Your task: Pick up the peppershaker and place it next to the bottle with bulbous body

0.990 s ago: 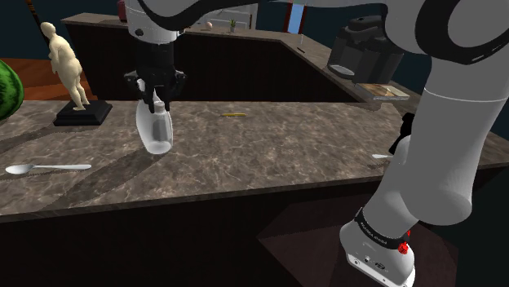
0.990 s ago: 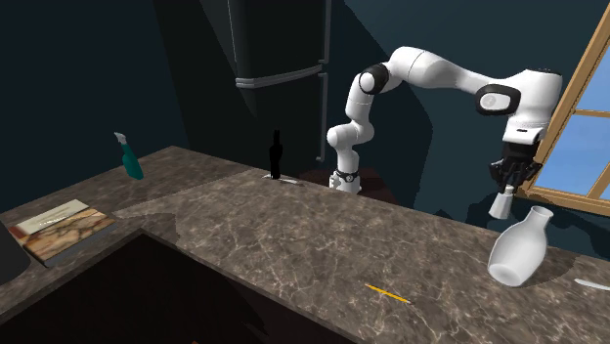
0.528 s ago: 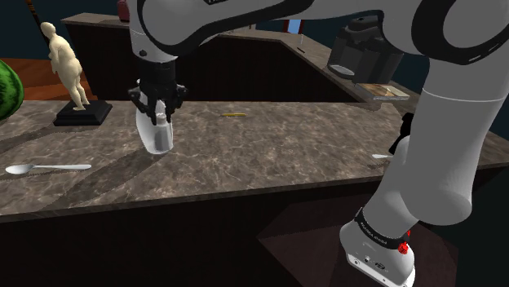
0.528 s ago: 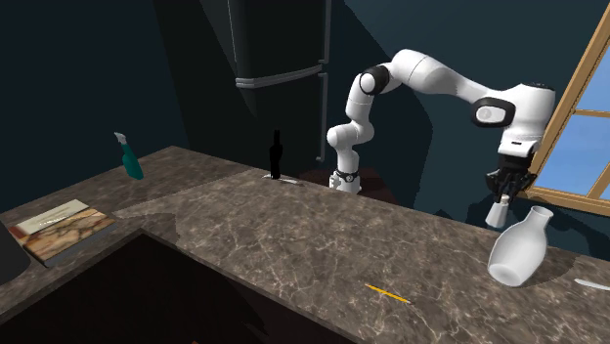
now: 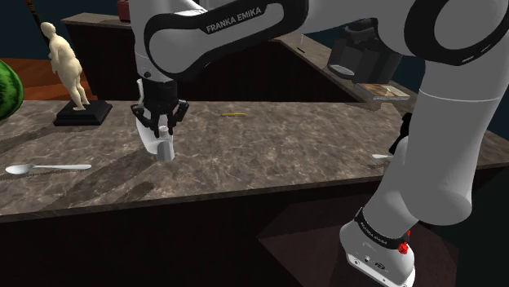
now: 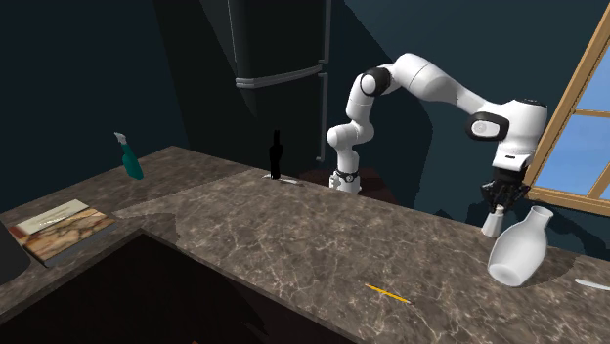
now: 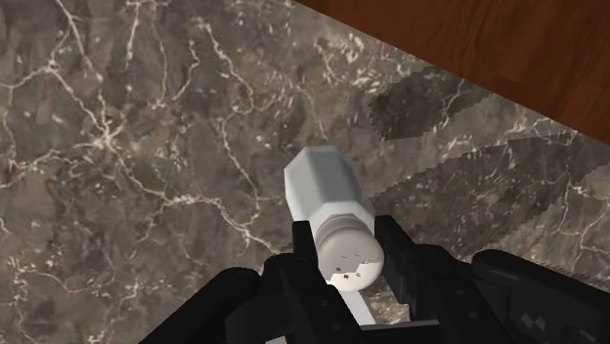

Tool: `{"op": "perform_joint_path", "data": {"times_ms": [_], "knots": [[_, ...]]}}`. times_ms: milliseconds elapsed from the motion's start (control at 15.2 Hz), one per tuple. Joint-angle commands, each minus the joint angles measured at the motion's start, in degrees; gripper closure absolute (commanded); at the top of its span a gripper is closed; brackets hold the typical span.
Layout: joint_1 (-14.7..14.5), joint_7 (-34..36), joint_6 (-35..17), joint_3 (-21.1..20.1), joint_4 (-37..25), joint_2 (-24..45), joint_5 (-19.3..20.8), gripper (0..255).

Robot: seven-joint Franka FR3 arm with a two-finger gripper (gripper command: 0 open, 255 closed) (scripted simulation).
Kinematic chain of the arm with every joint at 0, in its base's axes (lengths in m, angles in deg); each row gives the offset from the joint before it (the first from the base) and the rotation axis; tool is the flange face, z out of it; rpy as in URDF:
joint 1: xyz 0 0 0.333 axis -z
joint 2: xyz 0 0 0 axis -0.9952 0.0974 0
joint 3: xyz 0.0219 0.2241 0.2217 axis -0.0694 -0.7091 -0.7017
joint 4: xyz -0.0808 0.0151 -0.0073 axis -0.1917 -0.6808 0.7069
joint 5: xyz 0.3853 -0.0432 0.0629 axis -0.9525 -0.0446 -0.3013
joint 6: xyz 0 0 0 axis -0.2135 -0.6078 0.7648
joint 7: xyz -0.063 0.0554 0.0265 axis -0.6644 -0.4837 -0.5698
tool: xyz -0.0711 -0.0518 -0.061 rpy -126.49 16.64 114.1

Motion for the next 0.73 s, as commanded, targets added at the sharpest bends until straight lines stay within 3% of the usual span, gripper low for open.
{"op": "perform_joint_path", "data": {"times_ms": [0, 660], "knots": [[0.0, 0.1, -1.5, 0.1, 0.9, 0.6, 0.2, 255], [-0.2, 0.7, -7.1, 0.4, 4.2, 3.0, 1.1, 255]]}}
